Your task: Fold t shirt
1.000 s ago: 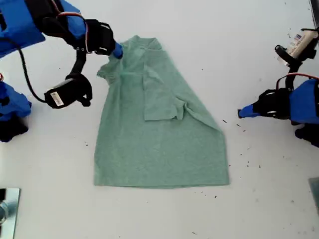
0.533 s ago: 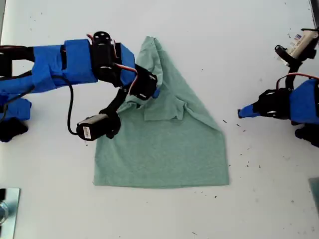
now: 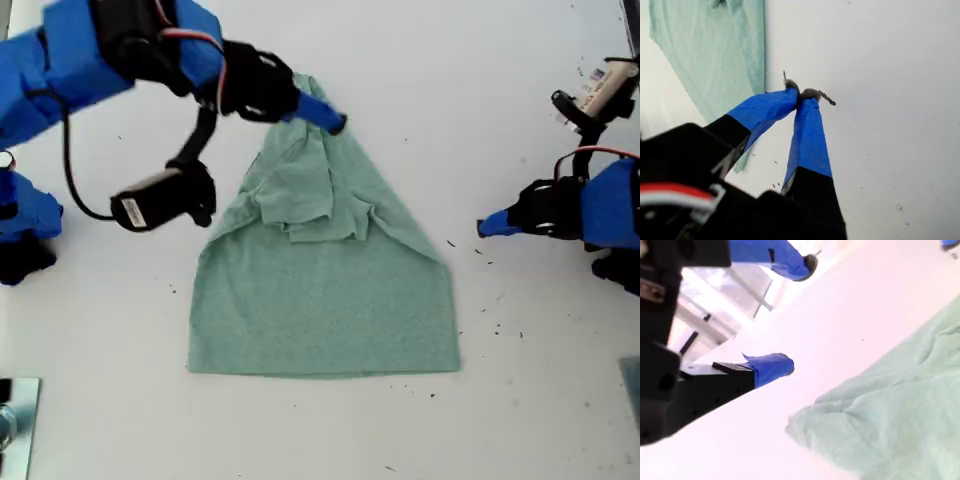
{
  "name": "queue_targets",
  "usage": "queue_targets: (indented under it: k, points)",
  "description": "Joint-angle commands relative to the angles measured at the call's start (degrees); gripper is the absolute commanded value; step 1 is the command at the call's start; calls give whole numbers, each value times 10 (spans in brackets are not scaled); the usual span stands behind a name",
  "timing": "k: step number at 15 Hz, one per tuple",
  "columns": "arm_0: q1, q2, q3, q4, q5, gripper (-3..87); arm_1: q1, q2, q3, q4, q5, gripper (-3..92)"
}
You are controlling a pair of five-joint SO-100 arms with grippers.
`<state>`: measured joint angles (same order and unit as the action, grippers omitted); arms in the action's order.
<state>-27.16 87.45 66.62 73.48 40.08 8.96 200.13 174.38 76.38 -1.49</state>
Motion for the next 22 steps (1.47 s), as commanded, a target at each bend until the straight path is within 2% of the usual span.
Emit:
queue_targets:
  k: [1, 3, 5, 8, 9, 11, 12, 14, 16, 18, 19, 20, 21, 22]
  points:
    - [-11, 195, 268, -68, -15, 211, 6, 6, 40, -5, -4, 26]
    - [42, 374, 577, -165, -101, 135, 4, 6, 40, -5, -9, 25]
    - [115, 537, 798, -216, -207, 65, 4, 6, 40, -5, -14, 25]
    - [187, 868, 1045, -212, -315, 16, 8, 6, 40, -5, -28, 25]
    - [211, 885, 1077, -220, -356, 7, 11, 6, 40, -5, -32, 25]
    - [225, 821, 1073, -239, -374, -2, 5, 2, 1, 10, -42, 25]
    - [222, 822, 1071, -238, -372, -2, 4, -52, -78, 35, -56, 25]
    - [221, 822, 1072, -239, -372, -2, 4, -327, -337, 106, -99, 25]
    - [213, 830, 1071, -236, -366, -2, -40, -537, -567, 156, -134, 25]
    - [211, 838, 1071, -234, -363, -2, -102, -696, -728, 216, -117, -12]
    - [210, 840, 1072, -234, -358, -2, -131, -744, -770, 220, -103, 79]
    - [209, 845, 1072, -233, -356, -2, -154, -773, -788, 218, -84, 231]
    - [207, 848, 1072, -232, -351, -2, -174, -791, -793, 218, -71, 272]
    - [204, 849, 1072, -231, -347, -2, -192, -801, -785, 218, -46, 364]
